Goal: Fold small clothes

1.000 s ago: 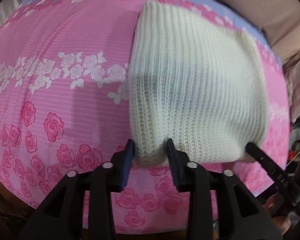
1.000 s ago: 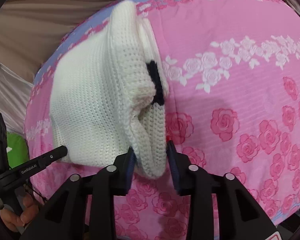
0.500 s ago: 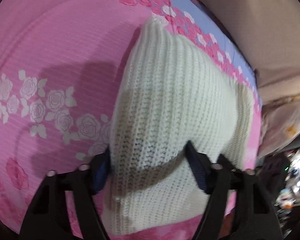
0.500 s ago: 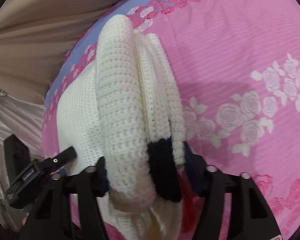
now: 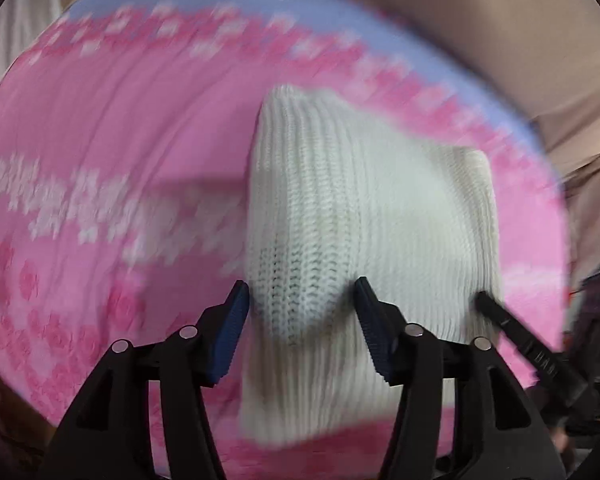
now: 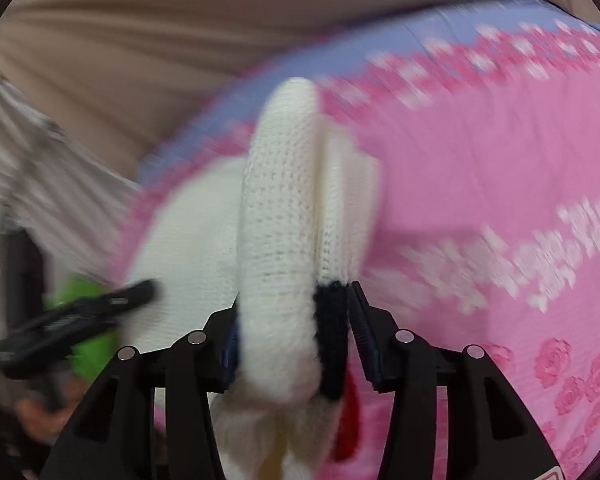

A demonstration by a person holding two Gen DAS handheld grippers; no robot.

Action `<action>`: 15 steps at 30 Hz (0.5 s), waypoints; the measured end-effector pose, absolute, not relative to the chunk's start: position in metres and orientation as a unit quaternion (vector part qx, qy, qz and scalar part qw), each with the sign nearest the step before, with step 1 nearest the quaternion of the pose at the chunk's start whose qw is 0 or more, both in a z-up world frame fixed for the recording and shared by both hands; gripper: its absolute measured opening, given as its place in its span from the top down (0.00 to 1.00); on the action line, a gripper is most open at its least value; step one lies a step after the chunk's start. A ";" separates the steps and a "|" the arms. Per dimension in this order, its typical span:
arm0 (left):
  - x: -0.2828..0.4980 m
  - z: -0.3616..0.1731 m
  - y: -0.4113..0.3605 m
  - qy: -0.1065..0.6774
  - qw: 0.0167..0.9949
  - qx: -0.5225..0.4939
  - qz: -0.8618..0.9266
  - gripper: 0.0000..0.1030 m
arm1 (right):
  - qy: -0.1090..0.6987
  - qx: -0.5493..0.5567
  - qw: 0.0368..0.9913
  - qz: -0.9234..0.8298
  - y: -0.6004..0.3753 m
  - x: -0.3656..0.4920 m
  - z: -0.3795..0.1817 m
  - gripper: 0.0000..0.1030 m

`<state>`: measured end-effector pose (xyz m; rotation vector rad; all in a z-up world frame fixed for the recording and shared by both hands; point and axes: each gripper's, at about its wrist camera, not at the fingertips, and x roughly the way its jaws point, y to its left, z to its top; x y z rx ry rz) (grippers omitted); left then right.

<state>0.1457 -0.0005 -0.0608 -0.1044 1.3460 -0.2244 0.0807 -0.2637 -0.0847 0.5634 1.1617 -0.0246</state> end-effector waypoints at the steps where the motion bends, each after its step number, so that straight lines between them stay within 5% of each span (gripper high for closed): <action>1: 0.139 -0.073 0.001 0.632 0.768 -0.047 -0.097 0.49 | 0.528 0.303 0.793 0.002 -0.273 0.069 -0.089 0.62; 6: 0.104 -0.075 0.005 0.610 0.788 -0.041 -0.067 0.48 | 0.476 0.270 0.837 -0.004 -0.267 0.044 -0.039 0.57; 10: 0.096 -0.058 -0.007 0.581 0.812 -0.002 -0.060 0.48 | 0.532 0.147 0.833 -0.033 -0.241 0.053 -0.070 0.57; 15: 0.085 -0.038 -0.018 0.546 0.835 0.027 -0.060 0.40 | 0.500 0.170 0.847 -0.058 -0.241 0.022 -0.040 0.54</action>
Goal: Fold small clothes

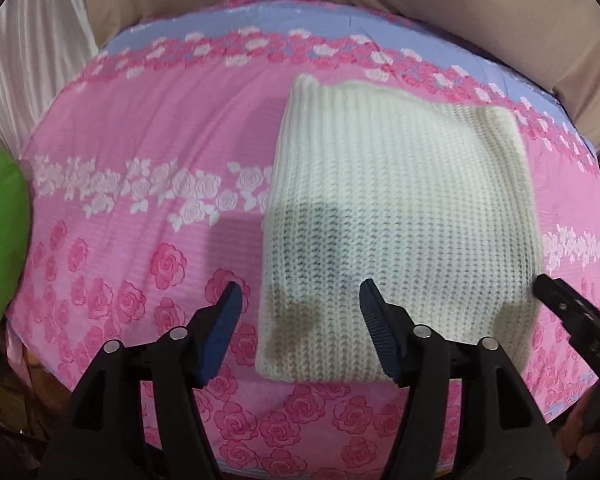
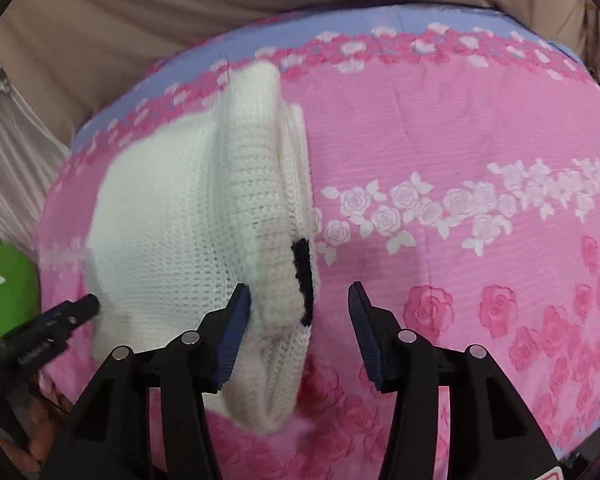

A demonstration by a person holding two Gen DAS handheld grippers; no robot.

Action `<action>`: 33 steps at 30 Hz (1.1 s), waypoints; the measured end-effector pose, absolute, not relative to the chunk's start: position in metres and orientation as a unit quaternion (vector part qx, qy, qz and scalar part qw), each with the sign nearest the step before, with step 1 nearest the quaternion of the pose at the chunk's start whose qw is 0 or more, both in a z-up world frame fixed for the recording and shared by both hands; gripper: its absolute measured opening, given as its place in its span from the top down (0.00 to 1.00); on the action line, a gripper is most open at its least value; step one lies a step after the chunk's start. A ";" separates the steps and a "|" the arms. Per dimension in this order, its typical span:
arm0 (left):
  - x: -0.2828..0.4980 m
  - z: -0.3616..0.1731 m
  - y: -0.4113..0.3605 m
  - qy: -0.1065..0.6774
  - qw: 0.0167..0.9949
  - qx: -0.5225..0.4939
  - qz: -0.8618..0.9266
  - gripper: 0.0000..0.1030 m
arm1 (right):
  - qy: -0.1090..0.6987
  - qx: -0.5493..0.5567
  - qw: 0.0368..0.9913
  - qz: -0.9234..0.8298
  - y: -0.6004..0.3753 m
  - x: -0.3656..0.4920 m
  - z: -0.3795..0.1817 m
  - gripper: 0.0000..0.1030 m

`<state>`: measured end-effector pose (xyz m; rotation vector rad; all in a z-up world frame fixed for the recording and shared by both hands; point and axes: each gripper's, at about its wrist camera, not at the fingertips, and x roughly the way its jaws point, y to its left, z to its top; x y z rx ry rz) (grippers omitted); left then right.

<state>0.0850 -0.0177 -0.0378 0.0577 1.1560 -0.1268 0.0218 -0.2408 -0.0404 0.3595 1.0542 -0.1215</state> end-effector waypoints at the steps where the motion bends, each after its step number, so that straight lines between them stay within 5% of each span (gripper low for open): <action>1: 0.081 -0.034 -0.018 0.538 0.840 0.030 -0.058 0.38 | 0.490 0.161 0.855 -0.059 -0.238 0.016 -0.030 0.53; 7: 0.055 -0.011 -0.030 0.483 0.871 0.064 -0.055 0.18 | 0.472 0.139 0.867 -0.079 -0.221 -0.005 -0.014 0.50; 33: 0.014 0.004 -0.054 0.412 0.905 0.091 -0.048 0.11 | 0.449 0.101 0.878 -0.132 -0.191 -0.037 0.004 0.42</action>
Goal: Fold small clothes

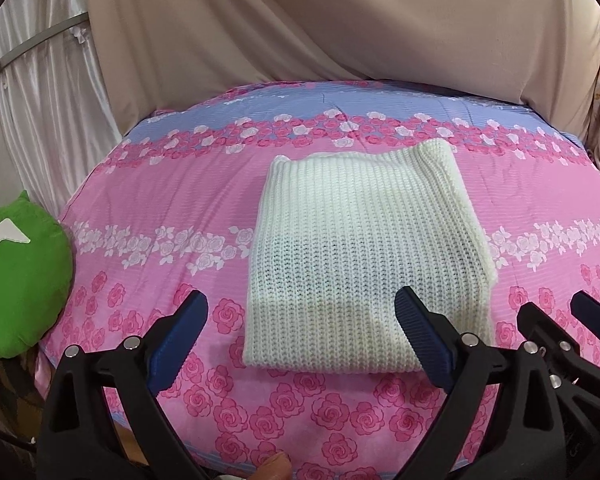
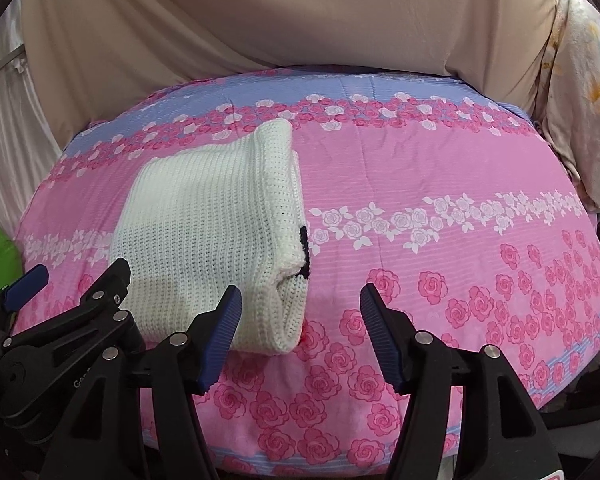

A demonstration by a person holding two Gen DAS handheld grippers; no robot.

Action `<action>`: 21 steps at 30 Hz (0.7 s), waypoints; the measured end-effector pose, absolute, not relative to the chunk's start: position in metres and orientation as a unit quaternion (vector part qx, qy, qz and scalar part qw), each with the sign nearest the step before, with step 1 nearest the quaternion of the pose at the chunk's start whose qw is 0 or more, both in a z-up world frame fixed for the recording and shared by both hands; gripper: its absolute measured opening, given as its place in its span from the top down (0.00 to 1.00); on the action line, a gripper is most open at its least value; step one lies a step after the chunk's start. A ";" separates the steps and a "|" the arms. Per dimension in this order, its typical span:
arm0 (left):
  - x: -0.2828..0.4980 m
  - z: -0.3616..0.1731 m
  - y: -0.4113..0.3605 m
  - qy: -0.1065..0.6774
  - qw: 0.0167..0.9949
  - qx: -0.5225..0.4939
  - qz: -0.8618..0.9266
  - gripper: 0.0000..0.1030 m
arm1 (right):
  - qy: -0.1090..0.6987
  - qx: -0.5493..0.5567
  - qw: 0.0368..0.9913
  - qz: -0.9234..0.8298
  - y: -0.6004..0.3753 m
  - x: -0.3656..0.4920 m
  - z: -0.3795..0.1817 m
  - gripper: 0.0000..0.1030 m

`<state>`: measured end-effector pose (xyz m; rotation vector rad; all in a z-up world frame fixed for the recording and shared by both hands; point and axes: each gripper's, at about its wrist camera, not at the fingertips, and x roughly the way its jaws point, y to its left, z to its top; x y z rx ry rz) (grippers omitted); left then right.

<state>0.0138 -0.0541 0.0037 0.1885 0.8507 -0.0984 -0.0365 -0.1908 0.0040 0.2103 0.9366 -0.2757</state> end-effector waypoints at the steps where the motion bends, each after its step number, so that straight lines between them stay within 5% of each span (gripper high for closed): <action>1: 0.013 0.004 -0.054 0.412 0.905 0.090 -0.047 0.11 | 0.449 0.101 0.878 -0.133 -0.190 -0.037 0.004 0.42; 21: 0.014 0.000 -0.034 0.427 0.900 0.076 -0.034 0.11 | 0.453 0.095 0.877 -0.126 -0.171 -0.035 0.002 0.42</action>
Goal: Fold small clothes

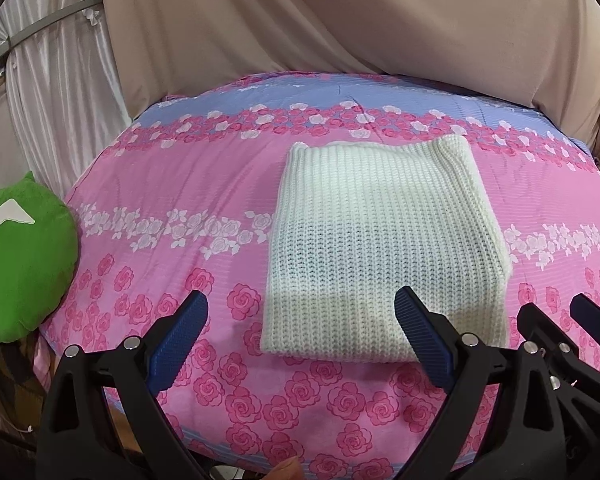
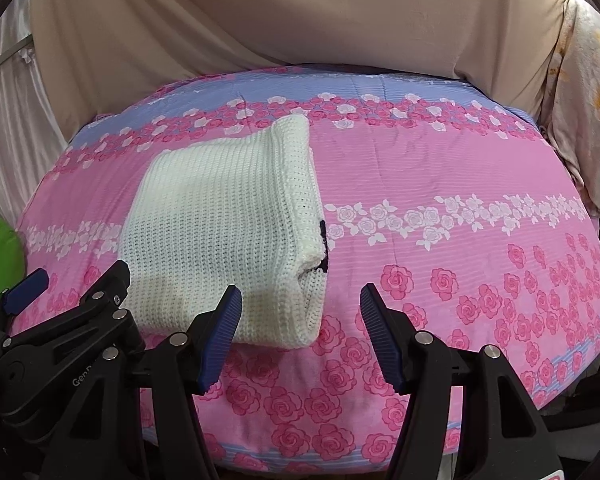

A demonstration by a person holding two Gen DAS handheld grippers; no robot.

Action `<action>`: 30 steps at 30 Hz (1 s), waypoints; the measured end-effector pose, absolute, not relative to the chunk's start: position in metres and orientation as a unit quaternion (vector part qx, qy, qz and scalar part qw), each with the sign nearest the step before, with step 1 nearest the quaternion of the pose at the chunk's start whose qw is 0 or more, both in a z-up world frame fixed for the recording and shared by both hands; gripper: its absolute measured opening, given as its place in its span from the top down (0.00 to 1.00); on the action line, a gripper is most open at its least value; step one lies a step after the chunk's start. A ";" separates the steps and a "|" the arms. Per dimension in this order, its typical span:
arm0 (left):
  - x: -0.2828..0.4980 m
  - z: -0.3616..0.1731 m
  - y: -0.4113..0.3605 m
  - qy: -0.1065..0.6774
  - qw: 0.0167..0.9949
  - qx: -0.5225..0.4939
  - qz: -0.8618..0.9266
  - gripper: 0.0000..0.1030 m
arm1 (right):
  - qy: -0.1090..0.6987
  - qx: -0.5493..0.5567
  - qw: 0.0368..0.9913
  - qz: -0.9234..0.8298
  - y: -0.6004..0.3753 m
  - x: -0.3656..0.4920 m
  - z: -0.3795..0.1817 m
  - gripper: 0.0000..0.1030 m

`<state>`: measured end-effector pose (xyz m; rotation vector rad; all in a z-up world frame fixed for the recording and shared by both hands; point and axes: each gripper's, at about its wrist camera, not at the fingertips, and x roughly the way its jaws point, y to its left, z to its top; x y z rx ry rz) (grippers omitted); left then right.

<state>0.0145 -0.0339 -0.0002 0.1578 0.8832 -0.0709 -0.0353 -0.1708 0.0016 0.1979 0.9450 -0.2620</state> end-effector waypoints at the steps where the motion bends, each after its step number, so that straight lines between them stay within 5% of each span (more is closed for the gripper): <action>1: 0.014 0.000 -0.034 0.427 0.900 0.076 -0.033 0.11 | 0.454 0.094 0.877 -0.125 -0.171 -0.035 0.001 0.42; 30: 0.017 -0.004 -0.029 0.436 0.897 0.073 -0.028 0.11 | 0.458 0.092 0.875 -0.124 -0.166 -0.032 -0.002 0.42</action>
